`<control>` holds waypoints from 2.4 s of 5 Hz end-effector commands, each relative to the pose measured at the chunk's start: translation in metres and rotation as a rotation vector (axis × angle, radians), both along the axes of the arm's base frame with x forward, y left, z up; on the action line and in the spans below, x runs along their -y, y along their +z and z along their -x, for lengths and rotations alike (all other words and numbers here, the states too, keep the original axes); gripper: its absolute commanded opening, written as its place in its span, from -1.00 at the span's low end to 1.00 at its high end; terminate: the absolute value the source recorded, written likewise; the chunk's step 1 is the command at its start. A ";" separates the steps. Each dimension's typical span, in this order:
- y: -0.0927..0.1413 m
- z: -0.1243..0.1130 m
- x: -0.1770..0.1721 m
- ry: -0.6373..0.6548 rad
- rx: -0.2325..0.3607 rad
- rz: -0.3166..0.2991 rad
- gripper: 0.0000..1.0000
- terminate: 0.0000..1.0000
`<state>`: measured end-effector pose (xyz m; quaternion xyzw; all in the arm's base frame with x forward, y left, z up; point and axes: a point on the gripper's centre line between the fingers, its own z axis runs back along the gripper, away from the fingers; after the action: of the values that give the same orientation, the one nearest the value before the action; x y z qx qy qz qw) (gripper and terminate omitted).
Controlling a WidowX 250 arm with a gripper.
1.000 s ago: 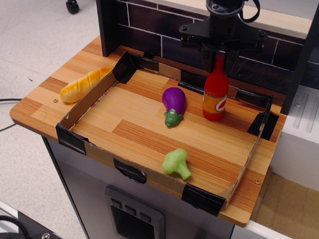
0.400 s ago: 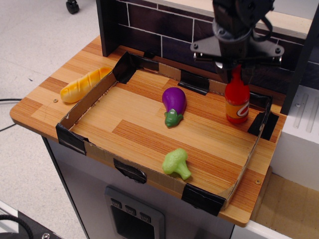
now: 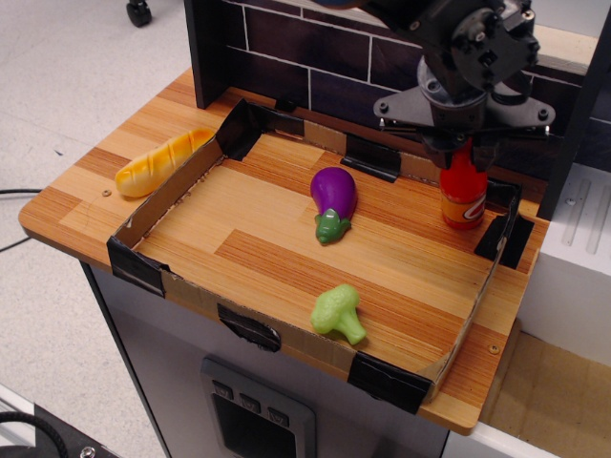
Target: Topple hot sauce bottle
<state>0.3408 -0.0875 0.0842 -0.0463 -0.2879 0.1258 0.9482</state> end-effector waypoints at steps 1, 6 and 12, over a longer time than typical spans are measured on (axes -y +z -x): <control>-0.013 0.025 0.008 0.052 -0.100 0.019 -1.00 -1.00; -0.070 0.041 0.009 0.305 -0.350 0.163 -1.00 -1.00; -0.027 0.048 0.010 0.354 -0.318 0.093 1.00 -1.00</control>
<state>0.2861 -0.0913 0.0383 -0.0012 -0.1096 0.3105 0.9442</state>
